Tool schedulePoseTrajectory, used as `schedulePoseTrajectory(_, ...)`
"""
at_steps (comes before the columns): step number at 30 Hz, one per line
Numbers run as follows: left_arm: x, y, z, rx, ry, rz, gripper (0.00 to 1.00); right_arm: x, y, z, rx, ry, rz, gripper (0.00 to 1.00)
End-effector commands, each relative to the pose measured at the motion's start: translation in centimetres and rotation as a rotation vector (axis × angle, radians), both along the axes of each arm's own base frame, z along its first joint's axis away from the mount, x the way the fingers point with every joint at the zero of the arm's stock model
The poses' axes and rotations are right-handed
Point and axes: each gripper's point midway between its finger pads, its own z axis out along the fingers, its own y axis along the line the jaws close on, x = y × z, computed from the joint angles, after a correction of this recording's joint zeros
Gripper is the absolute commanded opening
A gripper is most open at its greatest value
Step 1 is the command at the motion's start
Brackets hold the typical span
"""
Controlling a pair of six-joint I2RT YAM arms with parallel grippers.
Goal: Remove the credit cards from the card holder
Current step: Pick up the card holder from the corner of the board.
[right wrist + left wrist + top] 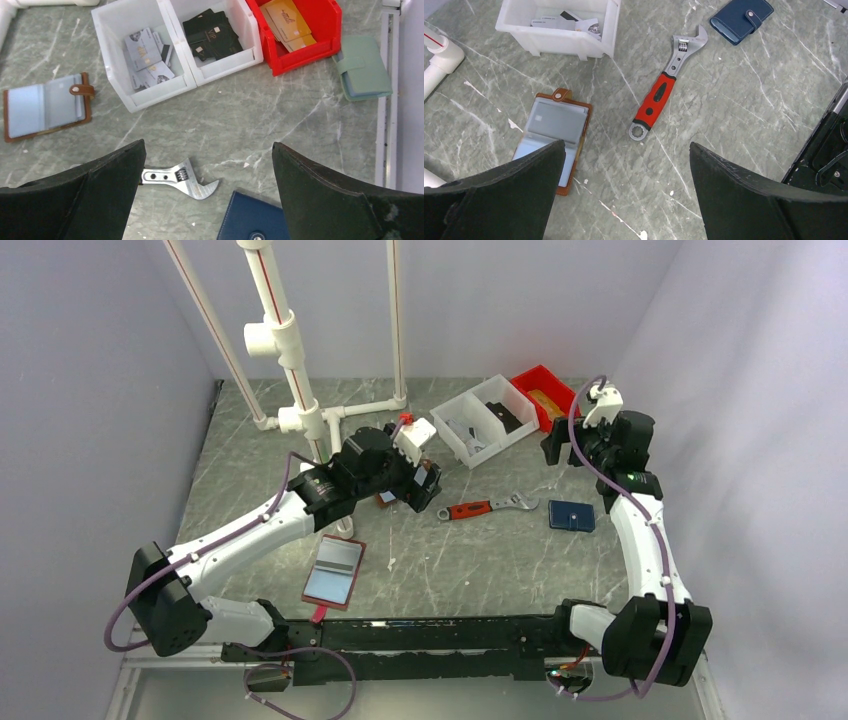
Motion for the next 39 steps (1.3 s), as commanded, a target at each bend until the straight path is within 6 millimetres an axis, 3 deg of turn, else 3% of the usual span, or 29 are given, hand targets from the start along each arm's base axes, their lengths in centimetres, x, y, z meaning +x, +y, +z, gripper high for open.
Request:
schedulePoseTrajectory(1, 0.9, 0.5, -0.9, 0.018, 0.016, 0.040, 0.99, 0.4, -1.3, -0.2, -0.120, -0.036, 0.026, 1.00)
schedulePoseTrajectory(6, 0.7, 0.1, -1.4, 0.022, 0.042, 0.024, 0.99, 0.7, -2.2, -1.2, -0.220, 0.010, 0.052, 1.00)
schedulePoseTrajectory(12, 0.6, 0.0, -1.9, 0.036, 0.067, 0.021, 0.99, 2.9, -4.9, -2.9, -0.261, 0.119, -0.009, 1.00)
schedulePoseTrajectory(15, 0.3, -0.2, -1.6, 0.020, 0.068, 0.005, 0.99, 4.3, -6.5, -3.6, -0.285, 0.163, -0.042, 1.00)
schedulePoseTrajectory(20, 0.1, -0.3, -1.3, 0.010, 0.070, -0.005, 0.99, 6.6, -11.1, -4.4, -0.292, 0.246, -0.142, 0.98)
schedulePoseTrajectory(28, 0.0, -0.1, -0.9, 0.007, 0.058, -0.005, 0.99, 11.6, -15.5, -9.9, -0.413, 0.438, -0.115, 0.95)
schedulePoseTrajectory(35, 0.2, 0.2, -1.1, 0.020, 0.047, 0.007, 0.99, 15.3, -16.6, -10.8, -0.443, 0.456, -0.069, 0.95)
schedulePoseTrajectory(39, 0.3, 0.1, -1.3, 0.025, 0.049, 0.007, 0.99, 16.9, -17.3, -12.8, -0.460, 0.498, -0.055, 0.95)
